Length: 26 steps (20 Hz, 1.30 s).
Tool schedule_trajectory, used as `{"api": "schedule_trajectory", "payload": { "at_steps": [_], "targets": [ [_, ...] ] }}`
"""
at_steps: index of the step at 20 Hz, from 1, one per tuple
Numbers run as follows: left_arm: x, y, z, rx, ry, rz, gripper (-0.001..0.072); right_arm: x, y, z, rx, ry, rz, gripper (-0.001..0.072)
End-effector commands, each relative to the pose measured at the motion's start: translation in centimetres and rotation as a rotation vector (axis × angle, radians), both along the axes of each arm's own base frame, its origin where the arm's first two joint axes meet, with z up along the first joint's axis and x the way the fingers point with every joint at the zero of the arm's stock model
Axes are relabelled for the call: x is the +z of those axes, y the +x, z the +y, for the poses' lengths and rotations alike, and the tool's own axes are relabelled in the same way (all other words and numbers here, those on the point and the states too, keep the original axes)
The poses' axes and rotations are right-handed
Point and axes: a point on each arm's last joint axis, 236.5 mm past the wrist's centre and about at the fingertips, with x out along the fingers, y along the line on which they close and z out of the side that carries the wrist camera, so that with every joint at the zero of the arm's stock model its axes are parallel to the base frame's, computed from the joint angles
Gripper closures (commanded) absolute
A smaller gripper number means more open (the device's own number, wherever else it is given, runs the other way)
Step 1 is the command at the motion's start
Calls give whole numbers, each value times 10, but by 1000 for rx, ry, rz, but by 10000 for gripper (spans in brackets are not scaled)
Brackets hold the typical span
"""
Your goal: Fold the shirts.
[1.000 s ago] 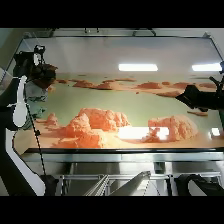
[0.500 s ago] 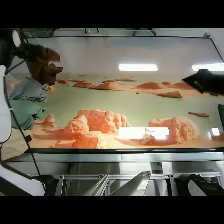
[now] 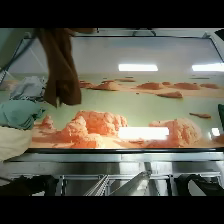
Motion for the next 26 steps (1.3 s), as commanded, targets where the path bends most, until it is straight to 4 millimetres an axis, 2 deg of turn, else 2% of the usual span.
{"api": "schedule_trajectory", "payload": {
  "at_steps": [1,4,5,6,7,8,9,11,13,14,17,20,22,25,26],
  "targets": [
    [-42,-49,-100,-201,-13,63,689,2,-6,4,17,-1,15,693],
    [-115,-83,-177,-359,53,168,684,3,-7,4,18,-2,14,693],
    [-137,-94,-197,-401,53,213,594,2,-7,4,20,-2,17,693],
    [-157,-104,-215,-430,33,275,310,0,-8,5,26,-5,26,693],
    [-171,-111,-228,-447,-4,337,92,-3,-10,7,34,-8,39,693],
    [-180,-114,-236,-456,-49,398,2,-6,-12,8,43,-12,52,693],
    [-182,-113,-240,-465,-96,446,5,-9,-15,9,54,-16,66,693],
    [-170,-94,-233,-452,-210,492,5,-13,-18,11,65,-21,83,693],
    [-157,-59,-202,-375,-309,496,6,-13,-18,12,68,-22,86,693],
    [-157,-41,-180,-323,-325,498,6,-13,-18,11,67,-22,86,693],
    [-182,-8,-113,-180,-319,581,6,-15,-17,10,62,-28,88,693],
    [-218,9,-75,-115,-277,657,7,-15,-17,10,63,-27,89,693],
    [-243,13,-72,-140,-276,716,7,-20,-21,12,78,-34,113,693],
    [-288,4,-94,-247,-365,867,7,-32,-32,17,116,-49,171,677],
    [-303,1,-99,-263,-393,913,7,-36,-36,19,129,-53,190,532]
  ]
}}
